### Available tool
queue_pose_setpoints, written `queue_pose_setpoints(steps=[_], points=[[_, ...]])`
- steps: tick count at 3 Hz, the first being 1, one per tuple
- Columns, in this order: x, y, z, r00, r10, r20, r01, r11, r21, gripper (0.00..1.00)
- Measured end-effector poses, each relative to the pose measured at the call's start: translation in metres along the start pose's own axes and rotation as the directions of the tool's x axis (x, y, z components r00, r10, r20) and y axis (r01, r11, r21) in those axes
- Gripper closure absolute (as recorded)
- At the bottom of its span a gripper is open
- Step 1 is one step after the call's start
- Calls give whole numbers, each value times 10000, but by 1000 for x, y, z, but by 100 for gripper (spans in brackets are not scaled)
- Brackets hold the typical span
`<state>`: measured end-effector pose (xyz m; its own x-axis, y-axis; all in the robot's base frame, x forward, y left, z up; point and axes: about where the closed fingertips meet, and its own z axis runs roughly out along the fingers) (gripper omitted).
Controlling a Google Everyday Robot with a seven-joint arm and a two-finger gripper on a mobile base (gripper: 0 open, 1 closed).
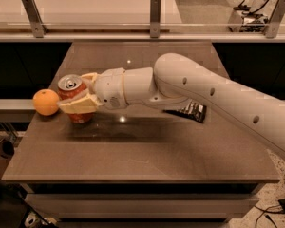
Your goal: Move coke can near orange
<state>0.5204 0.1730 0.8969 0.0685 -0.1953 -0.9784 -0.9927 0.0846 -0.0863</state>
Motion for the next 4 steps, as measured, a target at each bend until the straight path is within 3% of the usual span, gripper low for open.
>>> queue_pose_setpoints(steps=[1,2,4], points=[[14,4,6,9996,257,98,-257,9997,47,100],[13,5,8,9997,238,96,-238,9997,8,83],[12,8,11,9997,211,100,-210,9998,-66,38]])
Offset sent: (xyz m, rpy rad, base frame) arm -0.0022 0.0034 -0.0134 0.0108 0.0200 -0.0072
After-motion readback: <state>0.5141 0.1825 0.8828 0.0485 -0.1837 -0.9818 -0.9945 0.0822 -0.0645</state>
